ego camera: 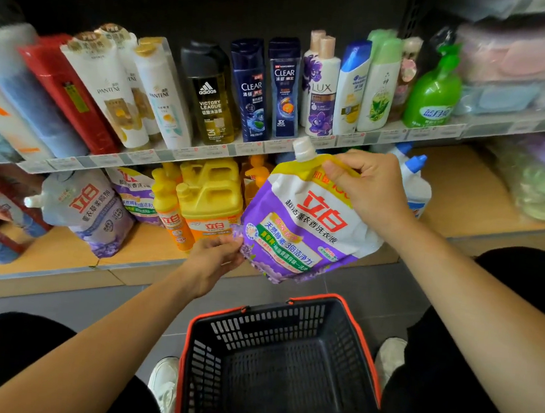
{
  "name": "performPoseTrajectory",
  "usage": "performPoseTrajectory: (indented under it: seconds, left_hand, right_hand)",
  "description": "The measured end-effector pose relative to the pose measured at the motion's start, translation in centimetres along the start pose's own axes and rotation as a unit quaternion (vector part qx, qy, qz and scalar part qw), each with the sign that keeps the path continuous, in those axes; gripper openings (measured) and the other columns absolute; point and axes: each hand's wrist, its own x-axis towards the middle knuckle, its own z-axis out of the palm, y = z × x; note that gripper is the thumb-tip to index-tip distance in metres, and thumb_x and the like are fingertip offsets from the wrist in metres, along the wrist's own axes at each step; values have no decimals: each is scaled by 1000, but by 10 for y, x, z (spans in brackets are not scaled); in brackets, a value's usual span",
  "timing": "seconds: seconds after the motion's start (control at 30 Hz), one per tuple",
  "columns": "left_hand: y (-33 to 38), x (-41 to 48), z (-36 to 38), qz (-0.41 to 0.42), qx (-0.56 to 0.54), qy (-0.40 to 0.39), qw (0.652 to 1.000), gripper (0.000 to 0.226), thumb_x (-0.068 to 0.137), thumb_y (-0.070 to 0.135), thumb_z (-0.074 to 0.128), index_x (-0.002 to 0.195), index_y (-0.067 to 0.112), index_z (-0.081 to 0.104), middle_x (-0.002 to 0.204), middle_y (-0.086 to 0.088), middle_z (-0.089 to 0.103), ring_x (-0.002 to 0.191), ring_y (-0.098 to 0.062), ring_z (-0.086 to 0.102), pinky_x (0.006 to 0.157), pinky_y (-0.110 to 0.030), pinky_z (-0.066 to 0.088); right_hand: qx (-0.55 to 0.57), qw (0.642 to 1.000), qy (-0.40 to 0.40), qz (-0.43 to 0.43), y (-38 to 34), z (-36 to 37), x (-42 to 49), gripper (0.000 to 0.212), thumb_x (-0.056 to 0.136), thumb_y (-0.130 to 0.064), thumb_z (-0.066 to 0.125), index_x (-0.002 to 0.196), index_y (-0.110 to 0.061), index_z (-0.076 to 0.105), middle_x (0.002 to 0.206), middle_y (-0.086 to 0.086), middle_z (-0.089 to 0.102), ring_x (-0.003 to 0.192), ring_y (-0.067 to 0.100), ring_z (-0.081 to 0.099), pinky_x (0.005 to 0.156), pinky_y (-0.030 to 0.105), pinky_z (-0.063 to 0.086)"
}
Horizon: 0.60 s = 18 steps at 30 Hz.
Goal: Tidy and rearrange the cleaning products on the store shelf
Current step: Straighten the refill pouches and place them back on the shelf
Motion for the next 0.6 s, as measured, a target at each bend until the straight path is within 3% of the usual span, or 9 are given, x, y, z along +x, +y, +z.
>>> performPoseTrajectory:
  seconds: [0.07, 0.1, 0.2, 0.27, 0.37, 0.47, 0.53, 0.6]
  left_hand:
    - [6, 1, -2, 26, -12, 34, 999, 7, 92, 11, 70, 88, 7, 67, 73, -4, 74, 61, -9, 65, 60, -20, 57]
    - [8, 1, -4, 44, -16, 44, 998, 7, 91, 10, 71, 87, 6, 67, 72, -3, 74, 60, -9, 65, 59, -19, 57]
    - [17, -3, -4, 123, -2, 69, 990, 8, 91, 8, 71, 84, 6, 68, 72, -1, 76, 66, -10, 70, 62, -20, 57]
    - [27, -7, -3, 192, 40, 100, 975, 11, 90, 8, 72, 80, 7, 67, 65, 3, 73, 64, -7, 69, 58, -20, 56]
    - [46, -17, 2, 290, 100, 111, 945, 13, 89, 12, 76, 79, 13, 68, 62, 6, 70, 66, -6, 70, 55, -21, 55]
    - [60, -29, 12, 349, 186, 121, 910, 8, 87, 22, 78, 82, 21, 71, 72, 4, 75, 74, -9, 73, 59, -27, 59]
    - [67, -38, 19, 376, 230, 128, 888, 8, 88, 25, 78, 83, 25, 72, 74, 6, 75, 75, -9, 72, 61, -29, 58]
    - [74, -48, 27, 399, 269, 115, 869, 12, 88, 27, 77, 81, 33, 70, 75, 12, 74, 72, -4, 70, 58, -20, 55]
  right_hand:
    - [-14, 999, 17, 35, 12, -3, 2, 13, 94, -18, 68, 94, -9, 77, 81, 15, 72, 63, 5, 61, 57, 18, 49]
    - [-20, 998, 27, 54, 19, -4, 2, 14, 93, -19, 69, 94, -9, 78, 81, 15, 73, 65, 5, 61, 58, 21, 50]
    - [-48, 992, 44, 108, 41, -5, 0, 24, 91, -19, 71, 89, 4, 76, 83, 29, 70, 67, 25, 58, 64, 38, 51]
    - [-73, 988, 40, 134, 54, -3, -2, 30, 90, -15, 72, 86, 14, 71, 84, 36, 66, 71, 37, 61, 67, 42, 52]
    - [-30, 970, -8, 241, 67, -1, -5, 20, 88, -8, 74, 95, 11, 73, 94, 28, 72, 98, 38, 70, 89, 54, 55]
    - [-106, 938, -119, 309, 72, 1, -14, 17, 88, -11, 71, 96, 4, 75, 83, 17, 75, 79, 26, 73, 82, 46, 60]
    - [-147, 947, -119, 260, 66, 4, -16, 12, 87, -10, 71, 89, -1, 78, 78, 15, 76, 74, 23, 74, 74, 34, 61]
    - [-93, 973, -104, 187, 53, 11, -16, 14, 86, -9, 74, 98, -6, 78, 89, 14, 77, 81, 20, 74, 68, 17, 55]
